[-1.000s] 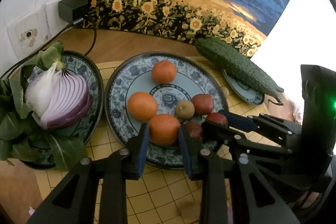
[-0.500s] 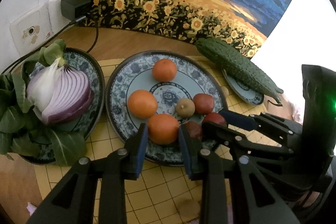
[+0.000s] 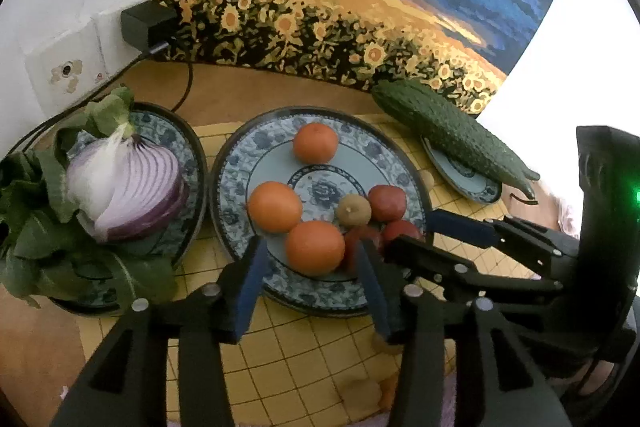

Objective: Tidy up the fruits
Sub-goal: 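Open both tools on the plate and withdraw them, then move both open tools toward the remaining kiwis and orange by the towel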

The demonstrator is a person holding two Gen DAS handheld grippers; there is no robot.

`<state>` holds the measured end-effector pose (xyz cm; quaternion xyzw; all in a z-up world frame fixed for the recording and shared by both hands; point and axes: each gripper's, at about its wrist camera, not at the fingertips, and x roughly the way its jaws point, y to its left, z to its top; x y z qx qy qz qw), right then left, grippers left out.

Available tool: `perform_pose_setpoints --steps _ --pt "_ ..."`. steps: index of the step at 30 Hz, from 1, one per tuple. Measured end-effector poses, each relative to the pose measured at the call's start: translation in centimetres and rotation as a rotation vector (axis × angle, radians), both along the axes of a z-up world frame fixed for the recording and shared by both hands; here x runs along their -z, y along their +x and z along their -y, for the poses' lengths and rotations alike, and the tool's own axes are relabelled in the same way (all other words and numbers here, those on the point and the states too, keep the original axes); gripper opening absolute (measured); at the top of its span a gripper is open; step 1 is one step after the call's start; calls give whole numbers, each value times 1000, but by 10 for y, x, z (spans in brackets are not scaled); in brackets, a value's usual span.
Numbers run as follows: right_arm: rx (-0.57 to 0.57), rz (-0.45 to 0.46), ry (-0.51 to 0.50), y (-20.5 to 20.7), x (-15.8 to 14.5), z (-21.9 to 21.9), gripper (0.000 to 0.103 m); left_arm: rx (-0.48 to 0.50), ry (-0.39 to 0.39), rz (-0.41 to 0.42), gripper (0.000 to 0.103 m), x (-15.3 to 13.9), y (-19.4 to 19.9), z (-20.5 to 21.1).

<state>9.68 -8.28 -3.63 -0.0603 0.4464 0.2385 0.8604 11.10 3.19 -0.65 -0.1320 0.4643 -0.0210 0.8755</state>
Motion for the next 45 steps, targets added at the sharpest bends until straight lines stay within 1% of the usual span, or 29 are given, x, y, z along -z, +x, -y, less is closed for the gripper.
perform_pose_setpoints --steps 7,9,15,18,24,29,31,32,33,34,36,37,39,41,43,45 --pt "11 10 11 -5 -6 4 57 -7 8 13 64 -5 -6 -1" --pt "17 11 13 -6 -7 5 60 -7 13 17 68 -7 -8 0" --pt "35 17 25 -13 -12 13 67 -7 27 25 75 -13 -13 3" --pt "38 20 28 -16 -12 15 68 -4 36 25 78 -15 -19 7" --pt "58 15 34 -32 -12 27 68 -10 35 7 79 -10 -36 16" --pt "89 -9 37 -50 -6 41 68 25 38 7 78 8 -59 19" --pt "98 -20 31 -60 -2 46 68 41 33 -8 77 14 -67 19" --pt "102 -24 30 -63 0 48 68 50 28 -12 73 17 -70 19" --pt "108 -30 30 -68 2 50 68 58 26 -15 66 19 -74 18" --pt "114 -36 30 -73 5 52 68 70 25 -21 63 21 -78 18" --pt "129 -47 30 -80 9 55 68 89 26 -31 48 24 -82 19" --pt "138 -53 32 -82 11 56 68 97 17 -22 46 25 -83 20" --pt "151 -58 38 -86 12 57 68 104 7 -13 35 26 -84 22" --pt "156 -52 40 -90 10 59 68 120 -3 -9 27 25 -81 25" --pt "158 -43 42 -93 8 56 68 119 34 10 26 23 -78 29" --pt "157 -40 42 -96 8 53 68 111 39 23 26 23 -72 27"
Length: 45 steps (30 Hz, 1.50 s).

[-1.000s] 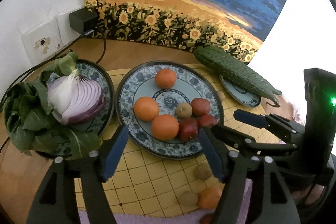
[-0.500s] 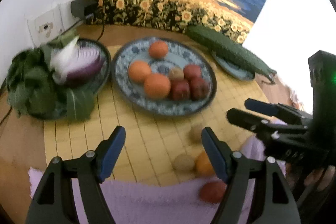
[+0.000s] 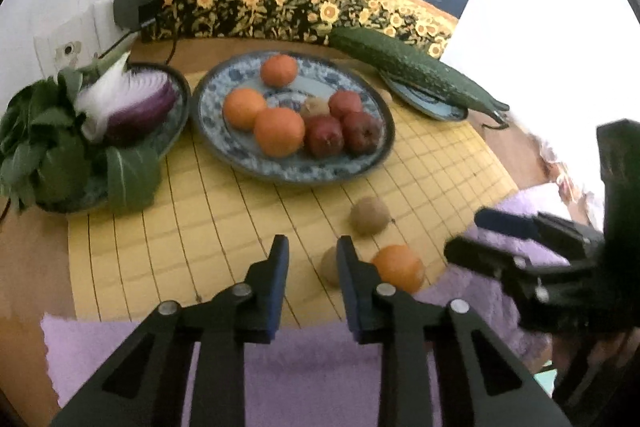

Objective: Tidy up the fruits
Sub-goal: 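Move both open tools toward the remaining kiwis and orange by the towel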

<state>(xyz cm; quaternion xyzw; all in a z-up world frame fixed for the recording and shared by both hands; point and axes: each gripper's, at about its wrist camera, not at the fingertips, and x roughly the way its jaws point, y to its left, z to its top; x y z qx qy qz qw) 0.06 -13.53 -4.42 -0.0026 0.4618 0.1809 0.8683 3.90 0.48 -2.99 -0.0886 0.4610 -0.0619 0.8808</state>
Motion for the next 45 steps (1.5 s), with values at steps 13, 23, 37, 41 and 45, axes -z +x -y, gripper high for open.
perform_pose_setpoints --steps 13,23,37,41,45 --pt "18 -10 16 2 1 -10 68 -98 -149 -89 67 0 4 -29" --pt "71 -32 33 0 6 28 68 -127 -76 -108 77 2 18 18" --pt "55 -42 81 9 10 50 68 -64 -19 -74 53 19 36 26" --pt "41 -43 77 11 10 49 68 -67 -22 -74 52 20 33 27" --pt "22 -50 78 12 9 44 69 -55 -60 -78 13 13 26 26"
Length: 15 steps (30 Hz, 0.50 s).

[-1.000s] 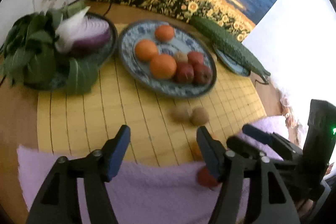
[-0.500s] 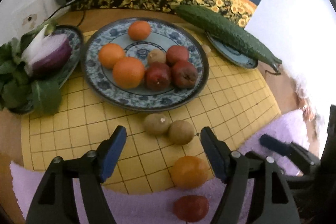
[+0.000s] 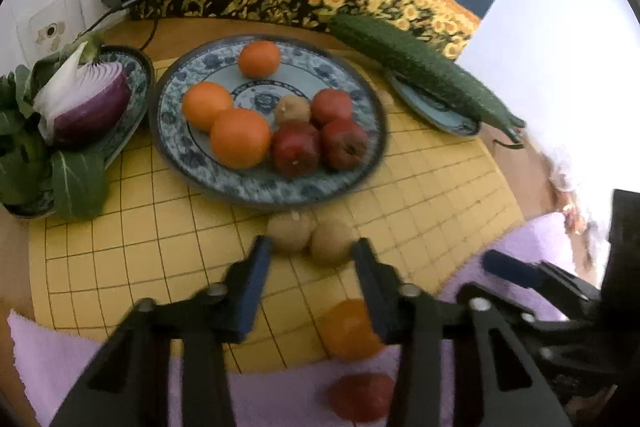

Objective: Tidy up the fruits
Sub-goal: 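Move both open tools toward the remaining kiwis and orange by the towel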

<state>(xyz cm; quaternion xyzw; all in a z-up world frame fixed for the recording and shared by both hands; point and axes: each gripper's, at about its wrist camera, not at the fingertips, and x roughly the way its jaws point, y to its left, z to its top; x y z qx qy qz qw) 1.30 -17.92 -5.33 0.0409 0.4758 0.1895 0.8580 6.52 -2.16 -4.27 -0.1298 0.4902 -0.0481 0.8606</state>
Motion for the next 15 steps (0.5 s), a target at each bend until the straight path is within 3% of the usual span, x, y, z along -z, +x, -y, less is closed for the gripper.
perform_pose_setpoints --steps 1,7,8,9,10,11,12,15 --pt "-7 1 3 -1 0 -1 69 6 8 -8 9 -3 -2 1" --pt "-53 12 -1 -2 0 -22 69 0 22 -33 11 9 2 -2" --pt "-53 14 -1 -2 0 -23 69 -1 27 -30 21 8 2 -3" --pt "-53 16 -2 -3 0 -24 69 -1 30 -32 38 8 2 -2" --pt "-51 15 -2 -3 0 -24 69 2 31 -29 50 7 1 -3" --pt "-47 12 -2 -3 0 -23 69 1 37 -21 69 5 0 -3" --pt "-43 9 -3 -3 1 -23 69 3 45 -9 80 3 -1 -3" --pt "-28 3 1 -3 1 -20 69 29 60 8 85 3 0 2"
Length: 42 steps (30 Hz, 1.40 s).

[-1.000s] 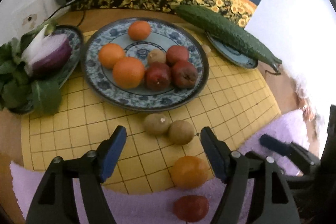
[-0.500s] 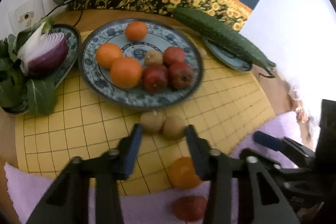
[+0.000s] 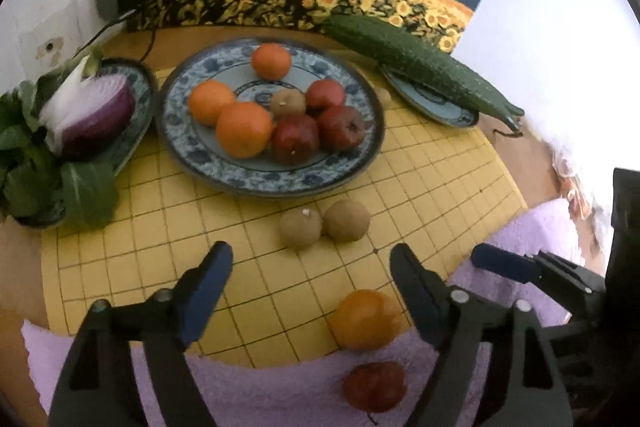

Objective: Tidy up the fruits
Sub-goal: 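Move both open tools toward the remaining kiwis and orange by the towel, then grasp two kiwis with the left tool while the right tool grasps an orange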

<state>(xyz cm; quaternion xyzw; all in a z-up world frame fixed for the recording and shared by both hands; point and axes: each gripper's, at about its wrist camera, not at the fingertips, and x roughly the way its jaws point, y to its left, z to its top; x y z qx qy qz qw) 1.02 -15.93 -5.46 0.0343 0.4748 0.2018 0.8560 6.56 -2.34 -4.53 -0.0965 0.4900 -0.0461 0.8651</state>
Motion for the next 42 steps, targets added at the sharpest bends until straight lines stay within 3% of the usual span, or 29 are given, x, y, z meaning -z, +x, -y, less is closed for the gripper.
perform_pose_setpoints --steps 4,10,11,24,28,29,30,42 --pt "8 -4 -1 0 1 2 69 -17 13 -6 82 6 12 5" --pt "7 -6 -5 -1 2 0 69 -65 -13 -24 64 5 23 6" --pt "6 -6 -6 -1 2 0 69 -73 -2 -24 54 5 24 7" --pt "2 -4 -4 0 1 1 69 -73 20 -20 53 6 24 7" --pt "4 -3 0 -2 1 1 69 -83 81 -42 64 7 35 16" --pt "4 -3 1 -2 1 1 69 -95 85 -46 63 8 37 17" --pt "4 -3 3 -2 1 2 69 -108 95 -45 54 8 38 17" --pt "2 0 8 -5 1 2 69 -117 26 -52 49 9 25 5"
